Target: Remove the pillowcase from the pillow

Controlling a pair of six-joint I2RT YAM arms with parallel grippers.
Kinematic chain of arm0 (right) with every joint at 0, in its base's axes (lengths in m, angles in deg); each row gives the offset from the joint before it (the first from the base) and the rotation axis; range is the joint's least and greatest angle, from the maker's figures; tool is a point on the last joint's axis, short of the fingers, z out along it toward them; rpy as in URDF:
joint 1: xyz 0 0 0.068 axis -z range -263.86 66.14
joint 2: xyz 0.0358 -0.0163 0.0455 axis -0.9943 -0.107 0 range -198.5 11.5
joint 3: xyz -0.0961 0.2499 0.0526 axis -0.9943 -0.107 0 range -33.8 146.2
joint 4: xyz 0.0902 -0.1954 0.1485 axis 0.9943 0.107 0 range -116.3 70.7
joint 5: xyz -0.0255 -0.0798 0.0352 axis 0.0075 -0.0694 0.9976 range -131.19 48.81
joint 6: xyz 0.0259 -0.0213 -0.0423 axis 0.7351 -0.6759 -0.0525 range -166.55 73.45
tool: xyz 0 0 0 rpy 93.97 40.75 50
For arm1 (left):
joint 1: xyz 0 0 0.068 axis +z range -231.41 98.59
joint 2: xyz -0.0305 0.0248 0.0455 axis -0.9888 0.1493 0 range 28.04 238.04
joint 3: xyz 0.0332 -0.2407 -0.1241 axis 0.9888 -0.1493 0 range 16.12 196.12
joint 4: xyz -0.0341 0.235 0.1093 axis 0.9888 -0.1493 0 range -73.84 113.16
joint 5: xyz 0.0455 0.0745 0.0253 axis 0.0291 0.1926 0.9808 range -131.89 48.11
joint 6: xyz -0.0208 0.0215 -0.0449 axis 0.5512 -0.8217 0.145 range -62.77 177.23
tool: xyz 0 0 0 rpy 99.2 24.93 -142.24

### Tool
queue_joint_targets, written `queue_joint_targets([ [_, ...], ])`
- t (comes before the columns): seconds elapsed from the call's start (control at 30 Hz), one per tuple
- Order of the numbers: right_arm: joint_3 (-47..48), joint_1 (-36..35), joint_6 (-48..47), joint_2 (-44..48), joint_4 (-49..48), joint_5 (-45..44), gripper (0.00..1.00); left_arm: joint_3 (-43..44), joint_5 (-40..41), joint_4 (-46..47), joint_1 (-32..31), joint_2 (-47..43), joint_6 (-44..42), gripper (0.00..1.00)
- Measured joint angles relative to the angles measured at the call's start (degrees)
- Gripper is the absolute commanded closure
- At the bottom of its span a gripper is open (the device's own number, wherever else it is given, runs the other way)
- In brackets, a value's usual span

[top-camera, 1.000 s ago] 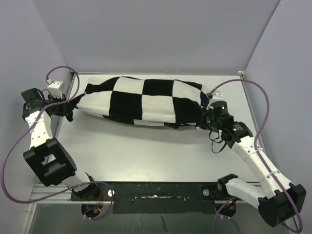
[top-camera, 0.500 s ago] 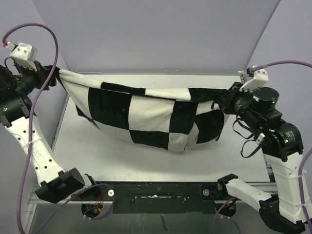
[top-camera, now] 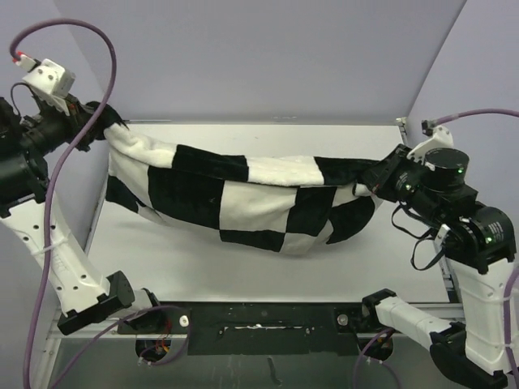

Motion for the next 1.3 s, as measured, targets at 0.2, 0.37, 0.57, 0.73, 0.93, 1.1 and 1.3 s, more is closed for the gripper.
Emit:
queue_joint_targets([
  [0.2,-6.84,-0.02,3.5,-0.24,0.96,4.55,1.0,-14.67,2.78,-6.95,-2.67,-0.96,-6.36,1.0],
  [0.37,-7.04,0.0,5.99,2.54,3.13,5.68,1.0,-15.45,4.46,-13.81,-3.08,-1.57,-9.97,1.0],
  [0.57,-2.58,0.0,7.72,5.6,5.25,5.64,1.0,-6.84,4.74,-20.92,-3.19,-2.93,-12.37,1.0],
  [0.73,-2.64,0.0,7.8,4.26,4.66,3.96,1.0,-8.31,5.66,-19.65,-4.9,-6.1,-11.17,1.0],
  [0.93,-6.1,9.09,5.99,-9.94,-2.08,8.76,1.0,-17.49,23.37,-9.64,-21.05,-0.52,-7.63,1.0],
  [1.1,-13.0,21.24,6.19,-29.92,-17.33,18.29,0.86,-21.33,38.4,5.53,-26.34,18.93,-6.51,1.0],
  [1.3,-4.02,22.86,2.32,-49.59,-23.91,20.15,0.25,-8.0,50.64,11.15,-27.17,42.8,-5.2,0.16],
])
